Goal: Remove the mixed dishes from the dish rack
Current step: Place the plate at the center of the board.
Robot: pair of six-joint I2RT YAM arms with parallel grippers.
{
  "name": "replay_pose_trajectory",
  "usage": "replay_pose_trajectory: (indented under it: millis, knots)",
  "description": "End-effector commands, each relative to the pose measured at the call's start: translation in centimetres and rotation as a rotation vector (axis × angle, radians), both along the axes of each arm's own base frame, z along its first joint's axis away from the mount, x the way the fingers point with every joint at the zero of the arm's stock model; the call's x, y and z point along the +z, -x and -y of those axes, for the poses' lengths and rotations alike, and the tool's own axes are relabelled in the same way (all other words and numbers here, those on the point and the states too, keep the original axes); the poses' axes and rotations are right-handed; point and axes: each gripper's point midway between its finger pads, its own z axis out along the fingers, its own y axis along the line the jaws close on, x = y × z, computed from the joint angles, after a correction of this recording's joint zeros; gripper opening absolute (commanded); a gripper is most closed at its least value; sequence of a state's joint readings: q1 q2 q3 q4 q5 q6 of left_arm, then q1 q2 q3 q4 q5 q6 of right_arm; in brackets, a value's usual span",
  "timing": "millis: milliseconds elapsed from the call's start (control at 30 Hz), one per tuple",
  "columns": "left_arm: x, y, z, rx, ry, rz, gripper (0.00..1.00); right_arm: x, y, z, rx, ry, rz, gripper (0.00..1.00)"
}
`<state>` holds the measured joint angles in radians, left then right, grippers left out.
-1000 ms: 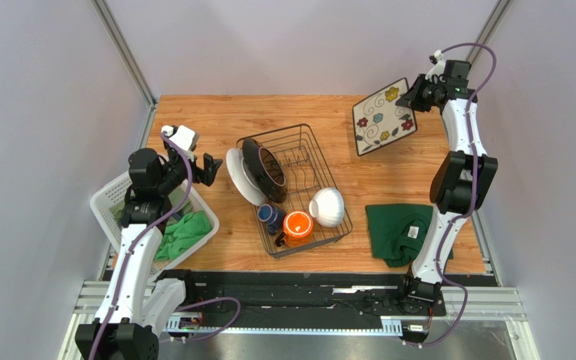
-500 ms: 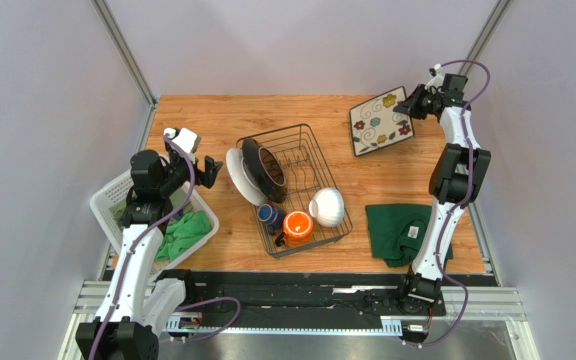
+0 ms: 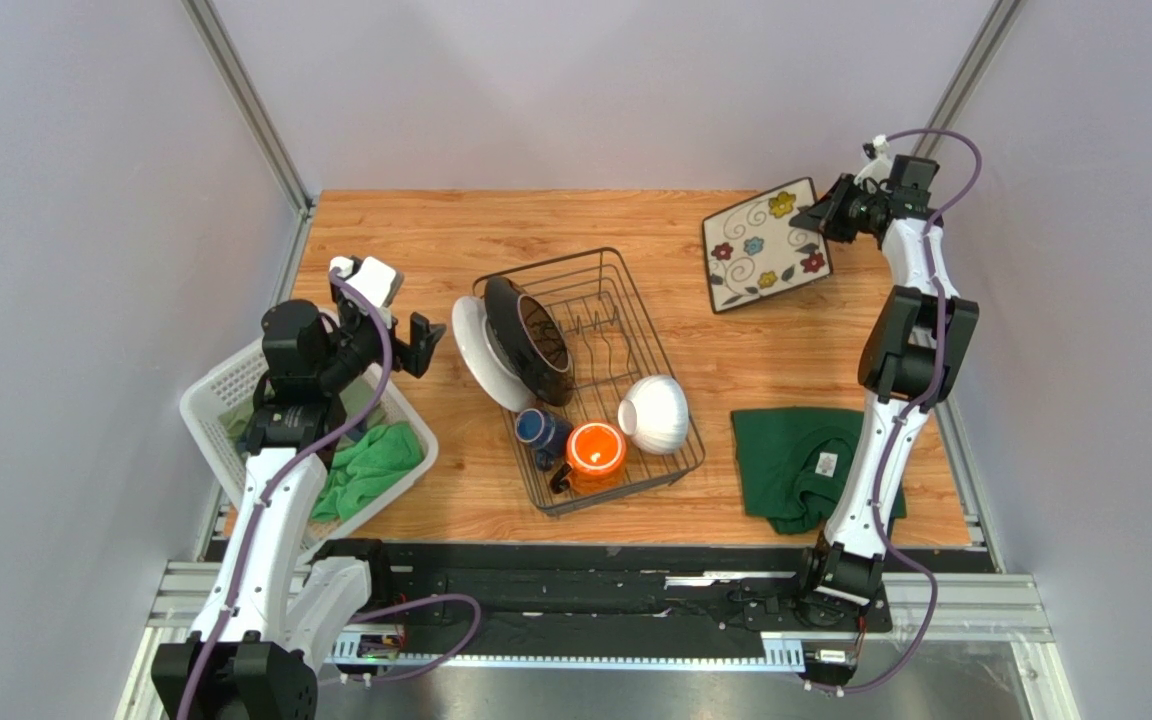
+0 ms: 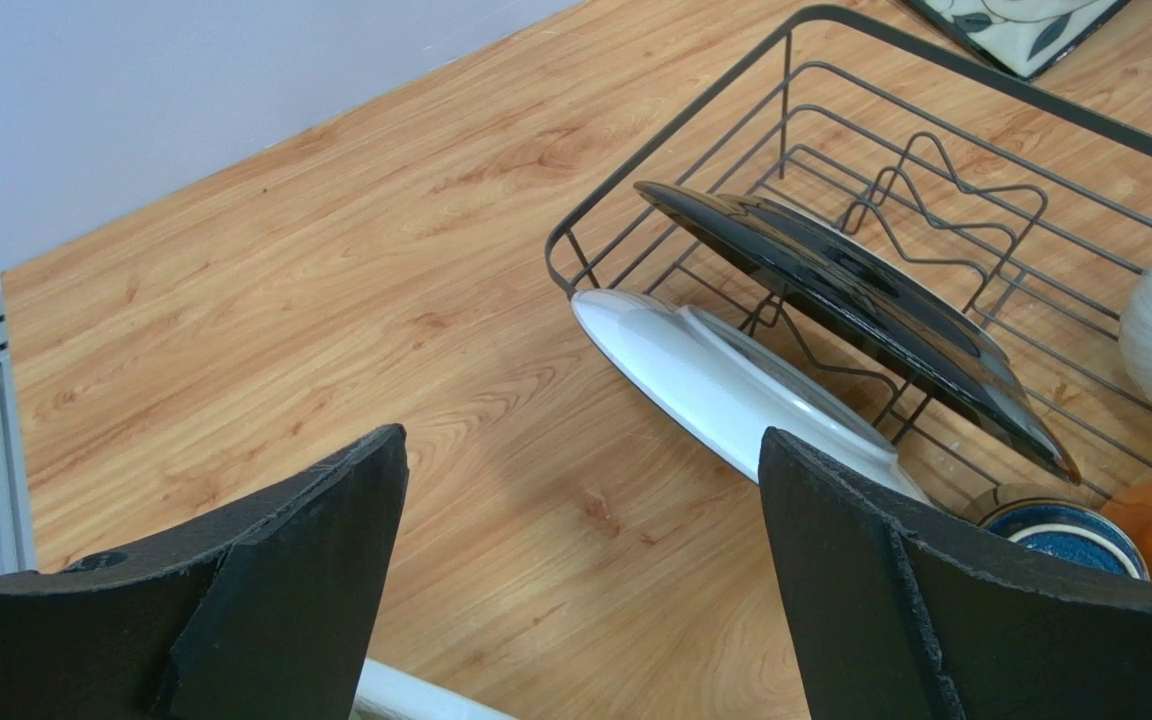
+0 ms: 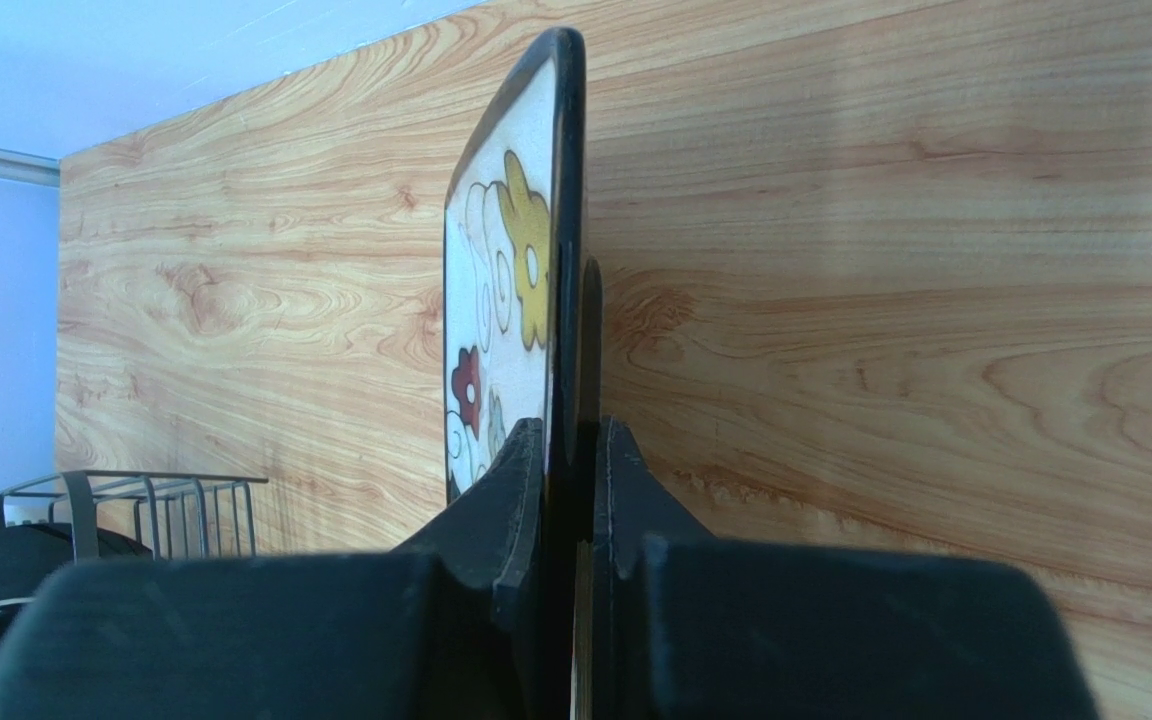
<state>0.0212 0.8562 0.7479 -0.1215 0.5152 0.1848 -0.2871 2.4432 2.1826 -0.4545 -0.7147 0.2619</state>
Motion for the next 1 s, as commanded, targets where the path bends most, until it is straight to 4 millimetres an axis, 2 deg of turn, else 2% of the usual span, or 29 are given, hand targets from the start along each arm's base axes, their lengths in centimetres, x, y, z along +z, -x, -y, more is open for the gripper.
replay_pose_trajectory:
  millis: [0,200,233,333,500,733,967]
  knots:
    - [0.7,-0.3,0.1,-0.019,-0.022,0.049,0.95,6.2,-1.5,-0.3,0.066,-0.006,0.18,0.0]
    - [0.6,-0.4,0.1,-0.019,-0.029,0.049,0.95,4.3,-1.9,0.3,0.054,0.038,0.139,0.01]
    - [0.5,-0.4,0.1,-0.019,-0.029,0.049,0.95,3.3,-1.8,0.5,0.05,0.037,0.114,0.05]
    - [0.5,-0.4,0.0,-0.018,-0.032,0.051,0.95,2.5,-2.0,0.8,0.041,0.044,0.098,0.13]
    - [0.5,-0.3,0.1,-0.024,-0.031,0.049,0.95,1.6,-2.2,1.3,0.018,0.064,0.077,0.17]
    - [0.4,-0.3,0.1,-0.025,-0.034,0.049,0.95,0.0,-2.3,1.9,-0.008,0.095,0.039,0.3]
    - [0.2,-0.2,0.2,-0.028,-0.034,0.046,0.95,-1.6,-2.3,2.7,-0.041,0.135,0.003,0.33]
